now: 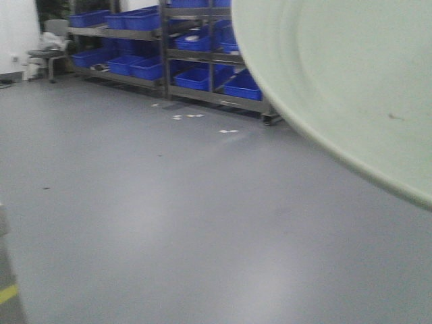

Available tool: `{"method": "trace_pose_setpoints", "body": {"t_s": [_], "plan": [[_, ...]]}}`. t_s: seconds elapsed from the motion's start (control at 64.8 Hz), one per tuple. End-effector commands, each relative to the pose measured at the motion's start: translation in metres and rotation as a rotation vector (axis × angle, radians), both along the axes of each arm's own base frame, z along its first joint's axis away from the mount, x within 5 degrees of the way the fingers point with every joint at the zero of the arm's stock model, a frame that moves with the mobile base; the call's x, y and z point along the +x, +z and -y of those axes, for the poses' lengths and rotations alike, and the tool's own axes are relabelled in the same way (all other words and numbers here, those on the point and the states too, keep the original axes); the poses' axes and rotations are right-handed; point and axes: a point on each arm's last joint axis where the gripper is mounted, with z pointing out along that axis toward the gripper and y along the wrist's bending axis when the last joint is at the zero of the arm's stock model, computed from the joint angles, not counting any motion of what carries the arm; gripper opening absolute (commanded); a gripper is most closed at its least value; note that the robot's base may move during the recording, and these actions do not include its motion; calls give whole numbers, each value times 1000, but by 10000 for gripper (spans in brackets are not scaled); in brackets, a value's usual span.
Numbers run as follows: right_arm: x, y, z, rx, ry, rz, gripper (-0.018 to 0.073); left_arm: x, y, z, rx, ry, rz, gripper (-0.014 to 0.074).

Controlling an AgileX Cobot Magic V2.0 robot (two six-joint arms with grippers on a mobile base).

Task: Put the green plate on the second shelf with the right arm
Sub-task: 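Carry the plate in the right gripper while driving across the floor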

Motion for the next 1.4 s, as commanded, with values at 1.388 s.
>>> {"method": "trace_pose_setpoints", "body": {"t_s": [1.388], "plan": [[2, 18, 0, 48, -13, 125, 48, 0, -5, 0, -16, -5, 66, 130]]}}
